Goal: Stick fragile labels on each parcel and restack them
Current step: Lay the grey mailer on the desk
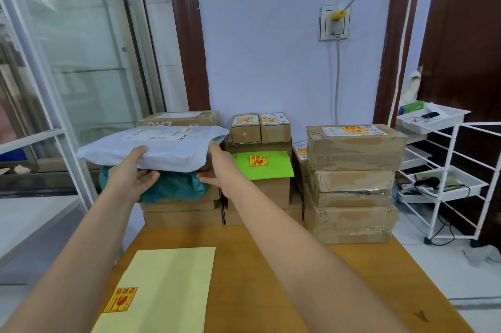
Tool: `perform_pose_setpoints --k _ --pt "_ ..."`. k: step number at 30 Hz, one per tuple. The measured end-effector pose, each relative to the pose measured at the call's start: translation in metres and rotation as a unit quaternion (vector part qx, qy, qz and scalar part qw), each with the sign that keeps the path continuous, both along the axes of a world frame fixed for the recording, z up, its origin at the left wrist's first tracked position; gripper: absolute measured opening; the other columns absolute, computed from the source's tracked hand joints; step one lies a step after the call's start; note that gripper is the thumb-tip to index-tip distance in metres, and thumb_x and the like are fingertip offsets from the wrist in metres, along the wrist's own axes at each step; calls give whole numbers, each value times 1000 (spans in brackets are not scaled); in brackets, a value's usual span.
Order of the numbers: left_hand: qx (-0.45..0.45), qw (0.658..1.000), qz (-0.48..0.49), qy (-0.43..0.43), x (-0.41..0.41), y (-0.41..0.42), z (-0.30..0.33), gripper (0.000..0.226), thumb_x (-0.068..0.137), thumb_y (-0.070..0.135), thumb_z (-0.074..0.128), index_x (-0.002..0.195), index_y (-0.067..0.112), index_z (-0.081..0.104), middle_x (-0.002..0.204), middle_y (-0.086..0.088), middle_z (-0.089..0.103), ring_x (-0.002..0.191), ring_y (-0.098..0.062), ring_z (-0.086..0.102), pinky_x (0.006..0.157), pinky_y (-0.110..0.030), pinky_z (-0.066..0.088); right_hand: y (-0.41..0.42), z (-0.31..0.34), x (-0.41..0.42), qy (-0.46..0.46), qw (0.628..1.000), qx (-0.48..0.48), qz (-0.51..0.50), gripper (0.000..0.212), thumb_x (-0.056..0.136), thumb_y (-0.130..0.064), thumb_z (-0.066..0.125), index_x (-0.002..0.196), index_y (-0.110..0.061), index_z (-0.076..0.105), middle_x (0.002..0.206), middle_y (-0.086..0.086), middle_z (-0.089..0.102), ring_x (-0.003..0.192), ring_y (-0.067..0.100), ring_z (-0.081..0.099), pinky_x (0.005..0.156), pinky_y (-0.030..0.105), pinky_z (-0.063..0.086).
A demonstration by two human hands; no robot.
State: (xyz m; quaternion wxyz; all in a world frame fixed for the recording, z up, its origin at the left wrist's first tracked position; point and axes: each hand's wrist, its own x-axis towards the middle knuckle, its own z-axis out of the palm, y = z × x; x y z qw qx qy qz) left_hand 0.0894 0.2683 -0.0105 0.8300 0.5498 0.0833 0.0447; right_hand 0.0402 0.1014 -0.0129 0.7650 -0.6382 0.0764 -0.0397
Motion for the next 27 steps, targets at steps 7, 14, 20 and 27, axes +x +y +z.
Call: perform_pose_setpoints --k 7,14,20,27 --pt "-59 997 -43 -22 0 -6 -5 42 86 27 68 121 16 47 109 -5 60 95 -19 62 89 -32 52 11 0 5 7 1000 20 0 54 97 -57 30 126 -17 52 120 6 63 103 24 60 96 32 45" --pt "-46 995 -81 -38 10 -8 -8 49 91 29 62 134 14 43 127 -7 56 112 -21 56 103 -33 43 17 4 8 -16 997 80 -17 66 92 -67 28 138 -23 46 135 1 56 123 20 52 110 37 37" --pt "-33 994 -95 -37 9 -4 -9 54 90 30 62 137 15 41 130 -8 55 117 -22 54 105 -33 42 12 1 14 -10 994 106 -4 57 95 -61 34 136 -24 45 135 0 55 123 20 51 106 35 38" --pt "-74 991 -108 -22 -3 -5 -19 41 88 24 66 125 17 50 114 -4 63 102 -17 62 78 -30 52 2 4 14 4 992 128 -11 50 95 -49 47 132 -16 49 128 6 60 113 25 59 91 38 51"
